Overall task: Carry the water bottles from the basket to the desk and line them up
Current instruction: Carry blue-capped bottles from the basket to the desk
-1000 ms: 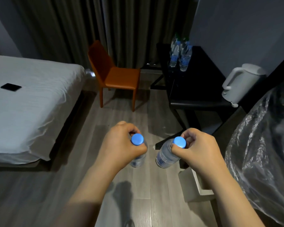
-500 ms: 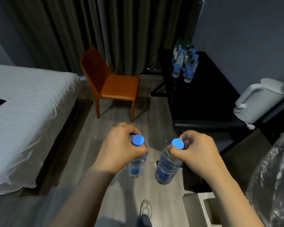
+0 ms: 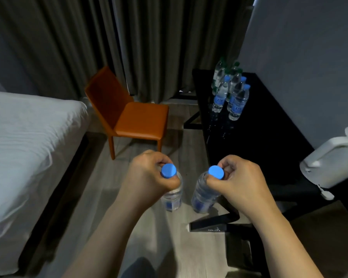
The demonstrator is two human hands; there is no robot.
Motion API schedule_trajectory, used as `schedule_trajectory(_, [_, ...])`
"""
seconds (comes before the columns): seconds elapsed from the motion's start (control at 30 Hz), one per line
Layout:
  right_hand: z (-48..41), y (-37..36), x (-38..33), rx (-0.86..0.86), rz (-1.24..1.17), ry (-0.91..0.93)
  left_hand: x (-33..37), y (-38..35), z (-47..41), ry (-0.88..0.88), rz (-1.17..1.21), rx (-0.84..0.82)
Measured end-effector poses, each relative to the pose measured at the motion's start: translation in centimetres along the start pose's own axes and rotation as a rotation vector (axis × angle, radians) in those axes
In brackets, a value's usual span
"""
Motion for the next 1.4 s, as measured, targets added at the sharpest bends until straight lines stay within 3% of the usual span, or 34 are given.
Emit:
schedule_trajectory(0.3, [-10.1, -3.4, 0.0, -0.027, -0.024, -0.118, -3.8, -2.7, -13.1, 0.033, 0.066, -0.206])
schedule_trajectory(0.47, [-14.7, -3.4, -0.2, 0.034, -0.022, -0.194, -4.2, -3.5, -20.7, -0.030, 0.077, -0.239])
schedule_trajectory(0.83, [-22.5, -4.7, 2.2, 0.032, -0.027, -0.307, -6.4, -9.0, -29.7, -0.040, 0.107, -0.422])
schedule_trajectory(1.4, [-39.3, -0.2, 13.4, 0.112, -0.015, -0.309, -2.2, -23.0, -46.0, -0.094, 0.097, -0.438])
Point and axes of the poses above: each hand's wrist, its own z-axis away from the middle knuckle, its own y-axis out of the back of the hand, x = y × z, the point moved 10 cm from there along -z, towards the middle knuckle, and after that the axes turned 12 degrees about z, right-handed, at the moved point
